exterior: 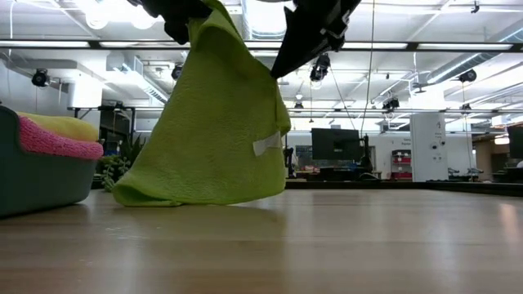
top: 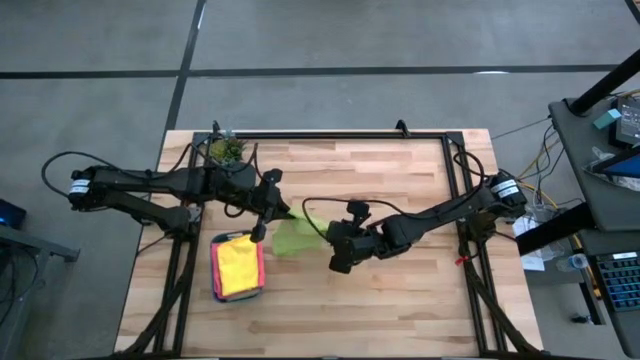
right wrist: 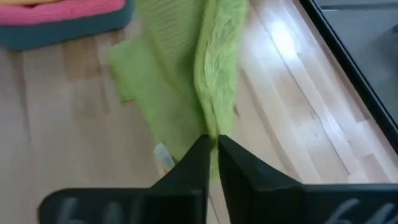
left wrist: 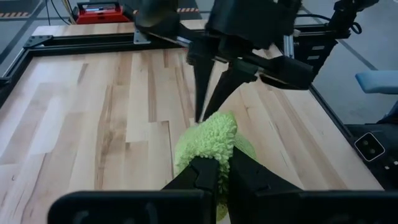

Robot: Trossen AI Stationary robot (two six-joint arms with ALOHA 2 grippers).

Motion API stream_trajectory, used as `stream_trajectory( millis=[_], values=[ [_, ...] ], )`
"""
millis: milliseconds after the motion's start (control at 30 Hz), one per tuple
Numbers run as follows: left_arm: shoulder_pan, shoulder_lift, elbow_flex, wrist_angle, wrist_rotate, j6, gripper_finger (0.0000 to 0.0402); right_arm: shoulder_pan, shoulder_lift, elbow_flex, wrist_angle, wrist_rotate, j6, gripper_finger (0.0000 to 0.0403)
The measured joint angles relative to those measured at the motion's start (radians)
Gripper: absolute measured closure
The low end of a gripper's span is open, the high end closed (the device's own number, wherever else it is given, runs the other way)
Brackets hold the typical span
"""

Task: Fold microfiber towels
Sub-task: Fold the green microfiber cloth

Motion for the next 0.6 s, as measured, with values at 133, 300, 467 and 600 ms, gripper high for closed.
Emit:
stream_trajectory(
  millis=[133,300,467,600],
  values=[
    [0.0,0.0,0.0,0.002,0.0,-0.001,0.0402,-0.025,0.003,-0.002,0.031,0.001,0.007,0.0347],
    [0.0,0.0,0.0,0.002,0.0,-0.001,0.0402,-0.057,0.01,-0.032,0.124,0.003,-0.039,0.0287],
    [0.0,0.0,0.0,0.002,0.0,-0.001,0.0402,-0.088,0.013,-0.064,0.168,0.002,-0.078,0.0258],
    [0.0,0.0,0.0,0.002,0.014,-0.001,0.0402,-0.101,0.028,-0.082,0.173,0.003,-0.083,0.0299]
  ],
)
